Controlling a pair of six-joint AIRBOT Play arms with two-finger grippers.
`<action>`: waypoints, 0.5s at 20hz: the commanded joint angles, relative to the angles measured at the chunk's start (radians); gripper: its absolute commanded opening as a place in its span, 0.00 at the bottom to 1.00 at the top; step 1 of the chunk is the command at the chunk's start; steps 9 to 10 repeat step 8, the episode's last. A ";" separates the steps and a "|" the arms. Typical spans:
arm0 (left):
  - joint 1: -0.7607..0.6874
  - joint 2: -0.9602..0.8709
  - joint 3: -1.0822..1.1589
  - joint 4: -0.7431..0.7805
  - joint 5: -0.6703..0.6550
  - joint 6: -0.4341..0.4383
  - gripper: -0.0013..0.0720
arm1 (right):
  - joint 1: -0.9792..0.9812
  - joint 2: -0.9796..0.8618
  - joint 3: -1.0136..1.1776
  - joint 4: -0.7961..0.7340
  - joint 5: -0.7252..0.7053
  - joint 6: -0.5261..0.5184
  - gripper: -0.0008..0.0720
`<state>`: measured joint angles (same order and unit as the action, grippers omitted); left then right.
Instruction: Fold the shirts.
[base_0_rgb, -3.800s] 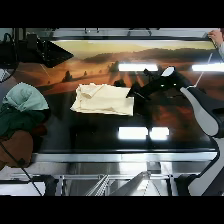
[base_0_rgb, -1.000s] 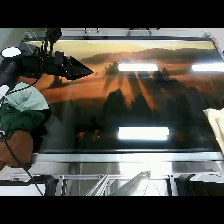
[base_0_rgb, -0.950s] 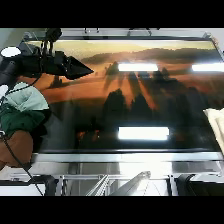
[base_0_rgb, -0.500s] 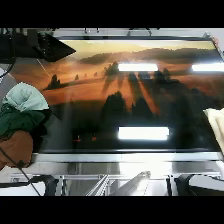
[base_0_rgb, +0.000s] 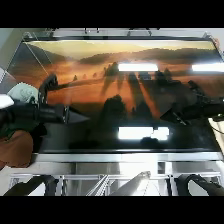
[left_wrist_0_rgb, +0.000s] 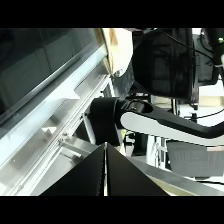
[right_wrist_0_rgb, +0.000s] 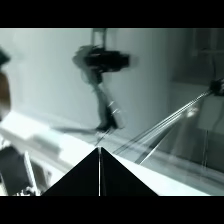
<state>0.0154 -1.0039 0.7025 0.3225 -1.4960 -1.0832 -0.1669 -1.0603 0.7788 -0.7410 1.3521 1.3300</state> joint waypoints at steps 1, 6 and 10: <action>-0.008 0.114 -0.158 0.008 0.053 0.001 0.03 | 0.063 0.019 -0.036 0.058 -0.011 -0.021 0.03; -0.008 0.181 -0.170 0.008 0.078 0.001 0.03 | 0.063 0.018 -0.036 0.065 -0.013 -0.021 0.03; -0.008 0.199 -0.170 0.008 0.083 0.001 0.02 | 0.063 0.018 -0.036 0.065 -0.013 -0.021 0.03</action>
